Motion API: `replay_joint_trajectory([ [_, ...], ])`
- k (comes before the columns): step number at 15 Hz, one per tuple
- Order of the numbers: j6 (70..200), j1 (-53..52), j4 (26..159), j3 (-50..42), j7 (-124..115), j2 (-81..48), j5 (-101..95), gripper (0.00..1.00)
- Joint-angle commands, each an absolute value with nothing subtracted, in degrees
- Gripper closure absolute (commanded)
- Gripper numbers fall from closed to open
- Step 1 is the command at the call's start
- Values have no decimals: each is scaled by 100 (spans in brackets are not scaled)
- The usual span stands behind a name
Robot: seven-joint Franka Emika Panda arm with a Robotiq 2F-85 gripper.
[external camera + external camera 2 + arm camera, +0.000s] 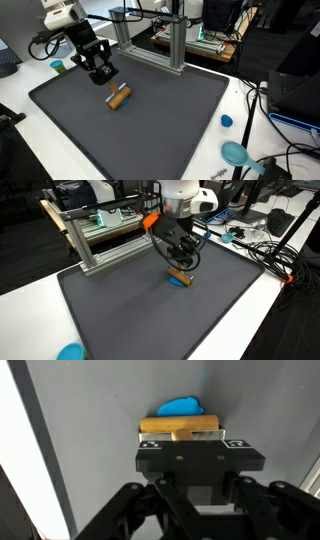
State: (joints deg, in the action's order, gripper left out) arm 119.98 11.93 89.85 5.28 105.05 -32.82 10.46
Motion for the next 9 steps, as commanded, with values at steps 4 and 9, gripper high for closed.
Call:
replay_joint_trajectory([
  [4, 11202, 1181, 8423, 636, 10797, -4068, 1164, 77],
  [9, 10883, 1171, 8108, 647, 10857, -4269, 1147, 77],
])
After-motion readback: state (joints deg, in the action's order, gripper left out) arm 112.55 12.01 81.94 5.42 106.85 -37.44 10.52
